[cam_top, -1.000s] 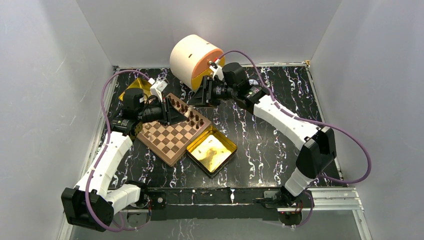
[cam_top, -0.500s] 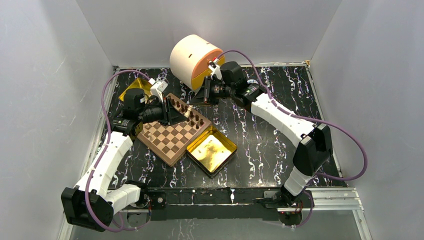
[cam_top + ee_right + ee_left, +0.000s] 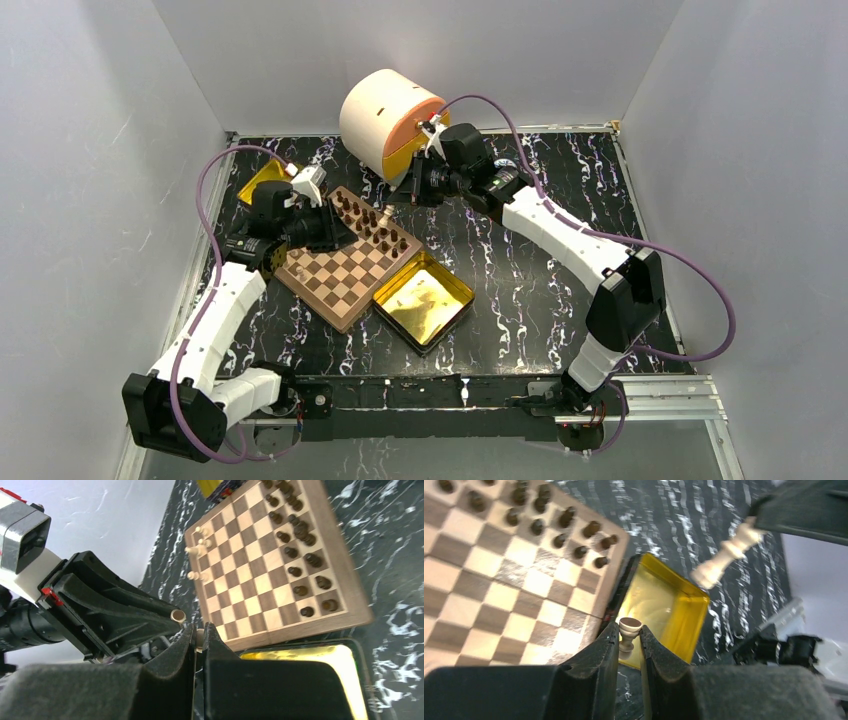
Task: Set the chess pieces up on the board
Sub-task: Pick up the chess piece from the storage box, then place the chess piece on the chessboard.
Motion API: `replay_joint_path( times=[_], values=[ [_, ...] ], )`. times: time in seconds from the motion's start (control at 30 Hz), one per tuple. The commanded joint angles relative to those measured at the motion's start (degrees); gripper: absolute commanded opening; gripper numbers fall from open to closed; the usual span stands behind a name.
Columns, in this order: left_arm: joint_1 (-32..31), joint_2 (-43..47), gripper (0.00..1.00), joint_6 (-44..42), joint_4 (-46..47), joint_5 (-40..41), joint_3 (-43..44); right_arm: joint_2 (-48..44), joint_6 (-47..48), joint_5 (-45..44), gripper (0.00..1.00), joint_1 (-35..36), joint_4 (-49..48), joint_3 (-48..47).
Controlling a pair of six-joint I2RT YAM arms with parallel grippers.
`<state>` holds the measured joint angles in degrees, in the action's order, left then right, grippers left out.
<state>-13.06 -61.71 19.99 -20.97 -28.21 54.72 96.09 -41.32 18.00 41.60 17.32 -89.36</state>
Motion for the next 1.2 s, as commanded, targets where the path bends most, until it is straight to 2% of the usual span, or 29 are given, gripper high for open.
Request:
replay_joint_path(
  times=[0.0, 0.07, 0.13, 0.3, 0.57, 0.8, 0.93, 1.17],
  values=[
    [-0.1, -1.5, 0.01, 3.2, -7.1, 17.1, 3.9, -3.6, 7.5, -7.2, 0.0, -0.2, -1.9, -2.2],
    [0.9, -4.2, 0.01, 5.3, -10.3, 22.3, 6.9, -3.9, 9.9, -8.3, 0.0, 0.5, -3.7, -0.5],
    [3.1, -6.7, 0.01, 6.7, -12.4, 24.0, 10.6, -3.9, 13.0, -10.2, 0.0, 2.1, -5.0, 0.7],
    [9.0, -9.6, 0.05, 11.3, -13.5, 23.7, 21.9, -3.5, 19.3, -12.7, 0.0, 7.3, -12.0, 5.0],
    [9.6, -9.8, 0.02, 15.3, -14.7, 22.8, 40.9, 4.5, 26.5, -15.7, 0.0, 15.9, -16.9, 2.7],
    [9.5, -6.6, 0.03, 18.4, -13.5, 23.9, 44.5, 13.7, 32.4, -17.7, 0.0, 22.8, -22.8, -1.4],
    [9.5, -5.2, 0.03, 20.0, -12.3, 25.9, 47.4, 18.2, 34.3, -17.7, 0.0, 24.9, -24.2, -4.5],
    [9.5, -3.3, 0.03, 20.2, -10.9, 27.2, 47.2, 23.2, 37.3, -20.0, 0.0, 27.0, -25.1, -8.8]
  ],
)
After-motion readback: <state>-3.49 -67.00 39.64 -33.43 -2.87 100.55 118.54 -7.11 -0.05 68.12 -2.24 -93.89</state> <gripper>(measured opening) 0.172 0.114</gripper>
